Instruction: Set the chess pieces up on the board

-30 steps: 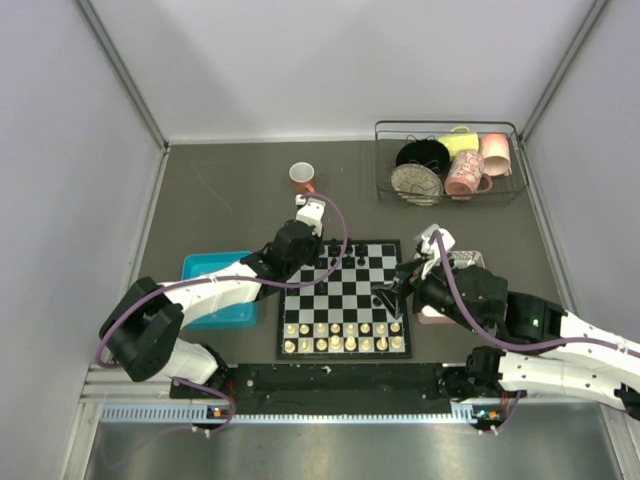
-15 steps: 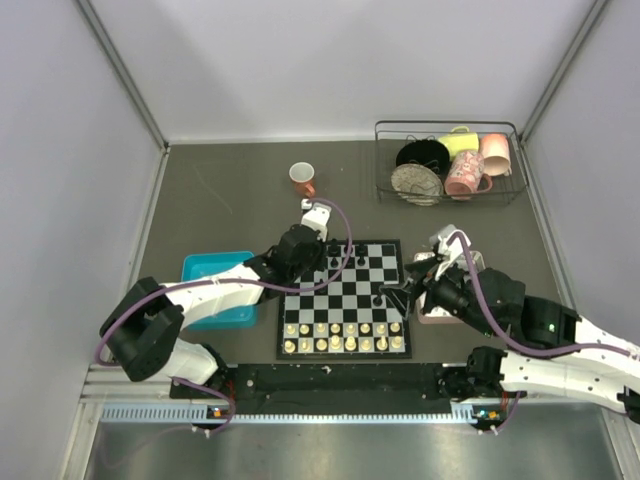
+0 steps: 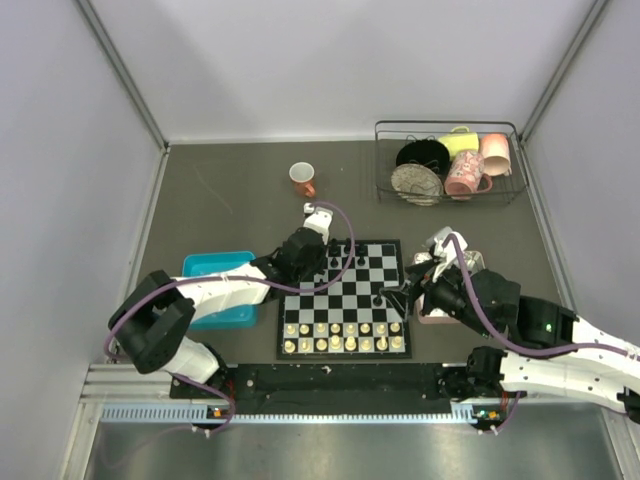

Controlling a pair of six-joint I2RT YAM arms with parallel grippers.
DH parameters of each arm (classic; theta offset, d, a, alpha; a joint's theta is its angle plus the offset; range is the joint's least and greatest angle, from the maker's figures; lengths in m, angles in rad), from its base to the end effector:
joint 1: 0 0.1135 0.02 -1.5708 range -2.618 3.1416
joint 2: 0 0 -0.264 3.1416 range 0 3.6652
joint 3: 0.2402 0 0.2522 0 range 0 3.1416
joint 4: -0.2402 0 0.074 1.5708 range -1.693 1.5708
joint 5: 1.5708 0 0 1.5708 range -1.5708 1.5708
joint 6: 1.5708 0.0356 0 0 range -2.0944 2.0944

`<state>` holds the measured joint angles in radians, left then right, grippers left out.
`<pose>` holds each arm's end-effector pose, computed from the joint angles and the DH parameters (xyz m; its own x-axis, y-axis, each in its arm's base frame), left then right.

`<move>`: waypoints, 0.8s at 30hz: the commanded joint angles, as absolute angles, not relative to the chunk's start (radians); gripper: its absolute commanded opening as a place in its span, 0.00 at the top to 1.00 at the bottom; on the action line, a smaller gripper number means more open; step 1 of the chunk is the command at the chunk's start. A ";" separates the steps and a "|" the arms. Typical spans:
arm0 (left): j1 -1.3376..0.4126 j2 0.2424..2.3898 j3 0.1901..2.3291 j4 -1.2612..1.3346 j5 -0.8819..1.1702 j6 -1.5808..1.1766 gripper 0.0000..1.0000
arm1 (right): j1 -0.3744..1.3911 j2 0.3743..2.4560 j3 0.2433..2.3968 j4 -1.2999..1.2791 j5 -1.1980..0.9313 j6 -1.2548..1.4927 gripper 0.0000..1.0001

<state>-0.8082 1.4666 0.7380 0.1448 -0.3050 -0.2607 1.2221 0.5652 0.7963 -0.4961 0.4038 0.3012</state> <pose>0.2187 -0.2134 0.1982 -0.5011 0.1685 -0.8488 0.4010 0.9144 -0.0551 0.0558 0.1125 0.3414 -0.3034 -0.0361 -0.9522 -0.6750 0.7134 0.1880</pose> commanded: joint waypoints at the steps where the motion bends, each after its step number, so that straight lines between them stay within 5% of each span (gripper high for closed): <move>1: -0.813 1.480 0.736 0.158 -0.327 -0.275 1.00 | 1.233 0.566 0.798 -0.486 0.426 0.314 0.26; 24: -0.813 1.534 0.739 0.169 -0.342 -0.279 1.00 | 1.235 0.569 0.795 -0.494 0.422 0.321 0.26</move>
